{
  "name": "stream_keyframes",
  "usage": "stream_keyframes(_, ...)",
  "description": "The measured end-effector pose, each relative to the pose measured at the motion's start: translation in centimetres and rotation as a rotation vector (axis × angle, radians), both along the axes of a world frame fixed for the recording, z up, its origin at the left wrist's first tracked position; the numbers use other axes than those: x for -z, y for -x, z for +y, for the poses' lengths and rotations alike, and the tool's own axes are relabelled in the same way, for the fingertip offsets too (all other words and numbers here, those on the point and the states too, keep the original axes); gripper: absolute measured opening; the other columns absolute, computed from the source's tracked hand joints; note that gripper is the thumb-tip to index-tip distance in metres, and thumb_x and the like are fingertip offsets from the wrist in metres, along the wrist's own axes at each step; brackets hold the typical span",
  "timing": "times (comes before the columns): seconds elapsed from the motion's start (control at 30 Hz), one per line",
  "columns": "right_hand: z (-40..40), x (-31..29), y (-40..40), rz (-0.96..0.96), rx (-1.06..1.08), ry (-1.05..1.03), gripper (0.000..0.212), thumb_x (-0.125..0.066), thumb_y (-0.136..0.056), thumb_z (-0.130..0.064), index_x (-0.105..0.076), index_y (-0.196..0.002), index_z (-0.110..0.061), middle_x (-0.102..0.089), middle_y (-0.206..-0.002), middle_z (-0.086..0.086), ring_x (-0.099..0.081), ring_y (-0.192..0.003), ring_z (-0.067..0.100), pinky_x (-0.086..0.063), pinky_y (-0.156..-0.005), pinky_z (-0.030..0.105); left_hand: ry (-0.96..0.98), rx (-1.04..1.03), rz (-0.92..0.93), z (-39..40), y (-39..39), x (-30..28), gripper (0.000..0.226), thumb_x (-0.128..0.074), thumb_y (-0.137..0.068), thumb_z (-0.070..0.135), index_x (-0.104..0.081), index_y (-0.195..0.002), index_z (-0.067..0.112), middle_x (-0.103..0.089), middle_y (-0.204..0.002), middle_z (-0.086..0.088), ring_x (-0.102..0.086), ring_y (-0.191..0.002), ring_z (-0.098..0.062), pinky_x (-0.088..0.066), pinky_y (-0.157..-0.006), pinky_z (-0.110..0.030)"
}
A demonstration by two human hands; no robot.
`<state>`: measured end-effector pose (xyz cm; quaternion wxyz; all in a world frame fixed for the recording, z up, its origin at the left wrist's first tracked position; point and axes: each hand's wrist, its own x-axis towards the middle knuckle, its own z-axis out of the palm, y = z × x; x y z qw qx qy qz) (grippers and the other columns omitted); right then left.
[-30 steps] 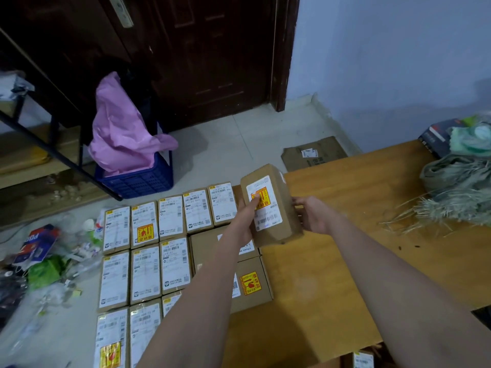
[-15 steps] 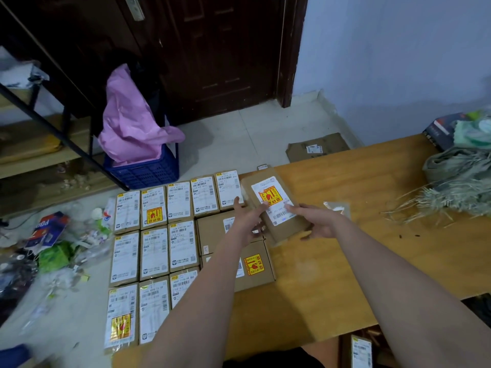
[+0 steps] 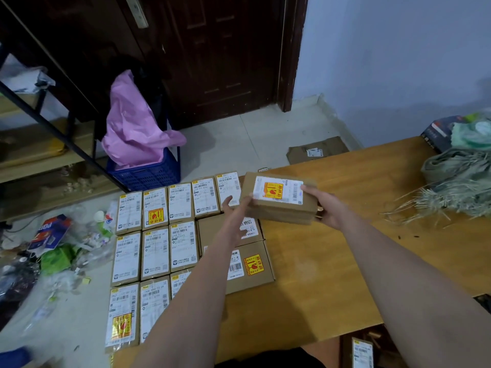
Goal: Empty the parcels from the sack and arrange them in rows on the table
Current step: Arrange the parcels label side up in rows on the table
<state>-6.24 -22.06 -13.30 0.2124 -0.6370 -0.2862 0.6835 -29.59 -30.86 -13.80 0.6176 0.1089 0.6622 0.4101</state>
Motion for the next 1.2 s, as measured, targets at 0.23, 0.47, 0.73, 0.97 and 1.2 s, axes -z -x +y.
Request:
stream_keyframes(0.23, 1.1, -3.6, -0.4, -0.046, -0.392, -0.029, 0.034, -0.075, -0.083, -0.038, -0.070, -0.109, -0.017, -0.076, -0.096, 0.002, -0.070, -0.082, 0.016, -0.054, -0.081, 0.034, 0.007, 0.358, -0.066, -0.2, 0.2, -0.5, 0.062, -0.074, -0.077, 0.053, -0.050, -0.133, 0.039, -0.069, -0.119, -0.002, -0.066, -0.110, -0.024, -0.052, -0.095, -0.050)
stream_keyframes(0.47, 1.8, -1.5, 0.7, -0.131, -0.240, -0.039, 0.075, -0.076, -0.077, -0.054, -0.050, -0.139, -0.020, -0.066, -0.122, 0.006, -0.064, -0.102, 0.027, -0.055, -0.083, 0.042, 0.017, 0.353, -0.080, -0.7, -0.7, 0.7, 0.063, -0.077, -0.077, 0.047, -0.049, -0.134, 0.044, -0.073, -0.113, 0.001, -0.067, -0.107, -0.023, -0.054, -0.090, -0.046)
stream_keyframes(0.73, -1.0, 1.3, 2.0, 0.022, -0.404, 0.123, 0.052, -0.071, -0.086, -0.040, -0.059, -0.130, -0.014, -0.068, -0.120, 0.010, -0.065, -0.110, 0.028, -0.054, -0.093, 0.049, 0.018, 0.331, 0.032, -0.5, -2.9, 1.9, 0.074, -0.064, -0.086, 0.056, -0.023, -0.146, 0.048, -0.058, -0.134, 0.000, -0.056, -0.118, -0.024, -0.048, -0.093, -0.044)
stream_keyframes(0.97, -0.9, 3.8, 1.1, -0.104, -0.357, 0.148, 0.051, -0.075, -0.086, -0.023, -0.055, -0.132, -0.018, -0.071, -0.115, 0.004, -0.068, -0.104, 0.023, -0.054, -0.092, 0.050, -0.120, 0.659, 0.903, -1.5, -0.4, 3.5, 0.046, -0.054, -0.098, 0.025, -0.047, -0.143, 0.021, -0.047, -0.145, -0.008, -0.043, -0.133, -0.027, -0.039, -0.106, -0.037)
stream_keyframes(1.2, -1.1, 5.8, 1.6, -0.178, -0.458, 0.214, 0.073, -0.079, -0.081, -0.021, -0.043, -0.144, -0.021, -0.070, -0.120, 0.005, -0.069, -0.104, 0.025, -0.051, -0.095, 0.054, 0.066, 1.059, 1.137, -3.7, 1.6, 5.6, 0.083, -0.067, -0.088, 0.023, -0.018, -0.154, 0.036, -0.006, -0.164, 0.000, -0.001, -0.149, -0.035, -0.013, -0.118, -0.057)
